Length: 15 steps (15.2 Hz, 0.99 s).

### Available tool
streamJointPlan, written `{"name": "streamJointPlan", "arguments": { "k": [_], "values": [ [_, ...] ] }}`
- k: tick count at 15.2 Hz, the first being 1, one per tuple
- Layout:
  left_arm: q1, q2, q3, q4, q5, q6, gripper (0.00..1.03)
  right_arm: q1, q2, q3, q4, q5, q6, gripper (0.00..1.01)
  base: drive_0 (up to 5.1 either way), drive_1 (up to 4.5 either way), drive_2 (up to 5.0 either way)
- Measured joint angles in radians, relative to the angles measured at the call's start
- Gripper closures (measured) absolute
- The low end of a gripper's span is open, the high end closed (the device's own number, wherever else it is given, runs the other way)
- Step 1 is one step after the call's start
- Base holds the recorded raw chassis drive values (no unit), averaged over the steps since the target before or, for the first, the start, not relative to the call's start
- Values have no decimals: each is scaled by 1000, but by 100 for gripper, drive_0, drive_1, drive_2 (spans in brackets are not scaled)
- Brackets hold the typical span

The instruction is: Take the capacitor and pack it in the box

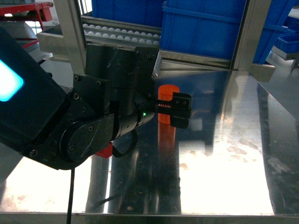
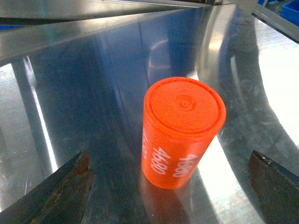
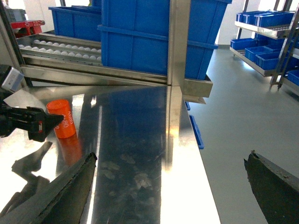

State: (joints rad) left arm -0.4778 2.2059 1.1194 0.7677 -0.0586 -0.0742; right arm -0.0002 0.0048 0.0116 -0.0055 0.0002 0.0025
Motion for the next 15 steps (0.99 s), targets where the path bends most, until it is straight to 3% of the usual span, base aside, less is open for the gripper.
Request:
{"name": "streamJointPlan", "arguments": {
  "k": [5, 9, 10, 15],
  "values": [
    [10, 173, 205, -67, 6, -9, 5, 0, 0, 0, 0, 0, 0, 3, 0, 0, 0],
    [12, 196, 275, -99, 11, -37, 51, 0, 0, 0, 0, 0, 0, 3, 0, 0, 0],
    [12, 194, 275, -103, 11, -46, 57, 0, 0, 0, 0, 0, 0, 3, 0, 0, 0],
    [24, 71, 138, -98, -32, -57, 58, 0, 0, 0, 0, 0, 0, 3, 0, 0, 0]
  ]
}}
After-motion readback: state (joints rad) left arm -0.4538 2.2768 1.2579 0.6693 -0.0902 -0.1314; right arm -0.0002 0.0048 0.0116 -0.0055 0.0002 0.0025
